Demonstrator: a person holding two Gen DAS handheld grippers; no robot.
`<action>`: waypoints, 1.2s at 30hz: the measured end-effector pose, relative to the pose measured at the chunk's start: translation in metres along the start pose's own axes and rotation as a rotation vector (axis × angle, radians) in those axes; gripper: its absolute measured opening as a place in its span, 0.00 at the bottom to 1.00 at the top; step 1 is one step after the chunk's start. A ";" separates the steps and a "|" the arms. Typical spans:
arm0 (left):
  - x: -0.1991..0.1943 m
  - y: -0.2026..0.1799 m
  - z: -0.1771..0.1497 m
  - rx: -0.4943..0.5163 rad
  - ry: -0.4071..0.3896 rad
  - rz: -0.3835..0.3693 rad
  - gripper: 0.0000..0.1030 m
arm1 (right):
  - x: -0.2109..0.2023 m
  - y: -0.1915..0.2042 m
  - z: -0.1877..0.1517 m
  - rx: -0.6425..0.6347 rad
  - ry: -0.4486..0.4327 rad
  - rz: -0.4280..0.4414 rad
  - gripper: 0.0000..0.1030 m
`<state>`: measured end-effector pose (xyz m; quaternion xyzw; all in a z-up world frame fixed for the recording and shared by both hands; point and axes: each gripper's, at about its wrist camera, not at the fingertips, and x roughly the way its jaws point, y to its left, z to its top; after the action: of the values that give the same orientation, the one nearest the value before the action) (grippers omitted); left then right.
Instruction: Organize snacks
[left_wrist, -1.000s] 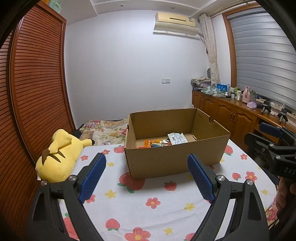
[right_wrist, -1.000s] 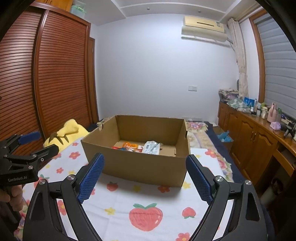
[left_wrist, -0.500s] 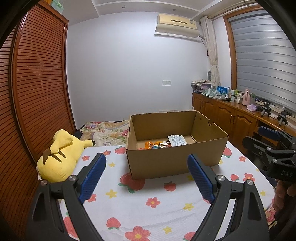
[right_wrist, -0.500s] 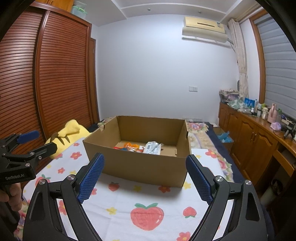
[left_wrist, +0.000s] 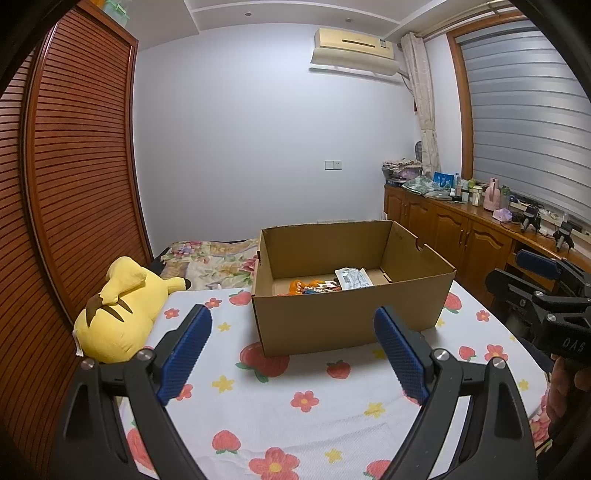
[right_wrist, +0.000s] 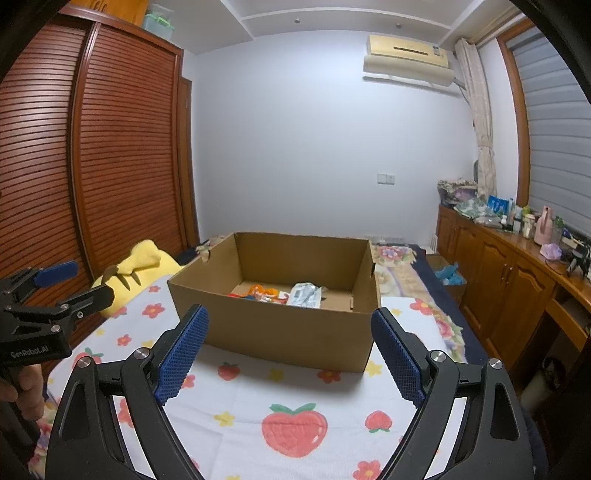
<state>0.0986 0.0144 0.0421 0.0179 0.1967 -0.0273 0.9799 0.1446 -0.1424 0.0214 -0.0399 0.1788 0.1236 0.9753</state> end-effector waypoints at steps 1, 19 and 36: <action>0.000 0.000 0.000 0.000 -0.001 0.001 0.88 | -0.001 0.001 0.000 0.000 -0.001 0.000 0.89; -0.003 0.001 0.000 0.001 -0.003 0.001 0.88 | -0.003 0.003 0.000 0.001 -0.004 -0.001 0.89; -0.006 0.000 0.001 0.002 -0.004 0.002 0.88 | -0.006 0.004 0.003 0.004 -0.006 0.002 0.89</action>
<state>0.0929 0.0146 0.0452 0.0193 0.1947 -0.0265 0.9803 0.1390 -0.1391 0.0265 -0.0373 0.1763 0.1244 0.9757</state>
